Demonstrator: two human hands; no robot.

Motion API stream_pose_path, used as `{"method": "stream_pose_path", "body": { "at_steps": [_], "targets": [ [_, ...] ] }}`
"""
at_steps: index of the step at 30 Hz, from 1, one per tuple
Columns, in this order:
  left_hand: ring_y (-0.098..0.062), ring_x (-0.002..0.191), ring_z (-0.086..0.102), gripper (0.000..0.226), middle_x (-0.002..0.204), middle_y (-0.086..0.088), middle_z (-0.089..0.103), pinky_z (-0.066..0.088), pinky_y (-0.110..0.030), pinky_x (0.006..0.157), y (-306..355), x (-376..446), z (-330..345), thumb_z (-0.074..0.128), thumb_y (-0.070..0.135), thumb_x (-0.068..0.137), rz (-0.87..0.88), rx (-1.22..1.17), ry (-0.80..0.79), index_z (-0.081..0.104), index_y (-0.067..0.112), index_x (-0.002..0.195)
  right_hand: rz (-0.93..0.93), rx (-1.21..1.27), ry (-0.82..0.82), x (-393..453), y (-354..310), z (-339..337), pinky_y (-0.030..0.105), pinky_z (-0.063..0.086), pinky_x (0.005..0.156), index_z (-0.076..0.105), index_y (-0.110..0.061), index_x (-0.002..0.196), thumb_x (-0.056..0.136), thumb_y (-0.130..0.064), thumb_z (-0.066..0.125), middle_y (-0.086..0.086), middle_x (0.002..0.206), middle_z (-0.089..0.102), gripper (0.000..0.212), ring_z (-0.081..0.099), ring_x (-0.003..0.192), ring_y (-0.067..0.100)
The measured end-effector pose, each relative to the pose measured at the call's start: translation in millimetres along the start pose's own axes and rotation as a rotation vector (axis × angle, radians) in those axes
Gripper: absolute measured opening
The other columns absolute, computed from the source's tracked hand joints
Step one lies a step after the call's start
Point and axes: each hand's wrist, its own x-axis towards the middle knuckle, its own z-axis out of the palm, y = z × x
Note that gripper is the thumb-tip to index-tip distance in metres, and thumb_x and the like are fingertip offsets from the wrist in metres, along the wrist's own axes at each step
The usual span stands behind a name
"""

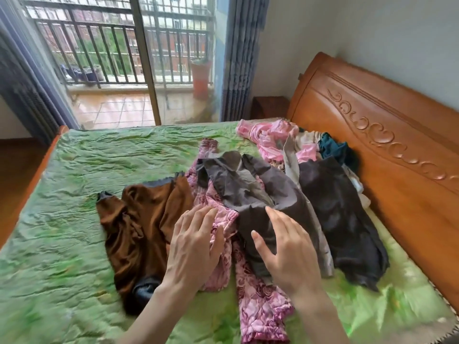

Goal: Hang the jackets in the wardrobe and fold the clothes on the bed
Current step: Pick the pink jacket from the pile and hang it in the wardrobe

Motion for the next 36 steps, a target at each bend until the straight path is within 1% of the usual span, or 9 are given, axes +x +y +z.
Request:
{"method": "stream_pose_path", "body": {
  "at_steps": [6,15,20,25,27,29,32,34,36],
  "targets": [
    [-0.026,0.132,0.057,0.040,0.136,-0.005,0.066,0.043,-0.045,0.115,14.2,24.1,71.4,0.053,0.031,0.103,-0.071,0.001,0.025,0.065,0.011,0.135,-0.028,0.081,-0.039,42.8,71.3,40.9,0.037,0.042,0.117,0.046,-0.019,0.153,0.102,-0.058,0.049,-0.002,0.150,0.055,0.065,0.049,0.140,0.014],
    [-0.027,0.128,0.057,0.036,0.134,-0.006,0.065,0.045,-0.044,0.111,44.7,30.2,219.9,0.059,0.025,0.102,-0.206,-0.020,-0.083,0.064,0.010,0.134,0.044,0.093,-0.142,46.0,214.1,125.6,0.036,0.041,0.117,0.049,-0.013,0.151,0.100,-0.051,0.053,0.002,0.149,0.056,0.064,0.051,0.138,0.017],
    [-0.025,0.126,0.058,0.038,0.132,-0.005,0.065,0.043,-0.043,0.113,35.1,-5.6,313.5,0.053,0.029,0.102,-0.200,-0.021,-0.217,0.063,0.011,0.134,0.026,0.039,-0.247,21.7,285.6,192.0,0.038,0.042,0.116,0.048,-0.013,0.151,0.098,-0.052,0.053,0.004,0.149,0.055,0.066,0.052,0.138,0.019],
    [-0.027,0.121,0.060,0.043,0.129,-0.006,0.065,0.049,-0.041,0.105,10.6,-45.3,401.0,0.052,0.034,0.100,-0.235,0.025,-0.351,0.062,0.010,0.135,-0.003,-0.019,-0.376,-10.5,333.1,273.2,0.042,0.045,0.114,0.049,-0.012,0.152,0.091,-0.056,0.053,0.005,0.150,0.055,0.075,0.053,0.139,0.024],
    [-0.028,0.120,0.061,0.049,0.133,-0.009,0.064,0.053,-0.043,0.100,2.6,-58.3,433.8,0.055,0.035,0.099,-0.273,0.047,-0.421,0.059,0.007,0.139,-0.017,-0.066,-0.446,-21.2,345.4,305.5,0.043,0.043,0.115,0.045,-0.016,0.155,0.085,-0.058,0.058,0.006,0.153,0.052,0.082,0.050,0.141,0.026],
    [-0.034,0.120,0.060,0.057,0.143,-0.016,0.056,0.056,-0.046,0.094,-1.2,-66.9,462.0,0.059,0.037,0.100,-0.359,0.066,-0.505,0.051,0.006,0.147,-0.004,-0.082,-0.504,-29.4,352.0,334.7,0.046,0.043,0.114,0.040,-0.020,0.158,0.080,-0.058,0.068,0.006,0.158,0.047,0.091,0.047,0.144,0.030],
    [-0.040,0.119,0.059,0.067,0.151,-0.021,0.040,0.058,-0.050,0.091,-2.2,-72.0,495.0,0.059,0.041,0.100,-0.567,-0.022,-0.552,0.034,0.012,0.156,0.095,-0.091,-0.558,-32.4,350.6,366.1,0.052,0.037,0.117,0.023,-0.028,0.164,0.080,-0.067,0.065,0.004,0.167,0.033,0.101,0.033,0.152,0.032],
    [-0.041,0.112,0.063,0.065,0.144,-0.020,0.045,0.056,-0.047,0.089,-1.2,-69.6,509.1,0.062,0.035,0.100,-0.685,-0.160,-0.512,0.031,0.014,0.154,0.159,-0.085,-0.633,-29.0,345.5,380.4,0.056,0.030,0.120,0.006,-0.035,0.165,0.081,-0.071,0.062,0.002,0.173,0.014,0.107,0.018,0.157,0.034],
    [-0.038,0.099,0.067,0.053,0.123,-0.016,0.062,0.050,-0.038,0.079,1.5,-63.6,515.0,0.065,0.022,0.099,-0.763,-0.289,-0.423,0.036,0.016,0.143,0.180,-0.082,-0.713,-24.5,339.8,390.7,0.060,0.023,0.122,-0.012,-0.039,0.163,0.080,-0.068,0.065,0.001,0.173,-0.007,0.117,0.000,0.159,0.038]
  ]
}}
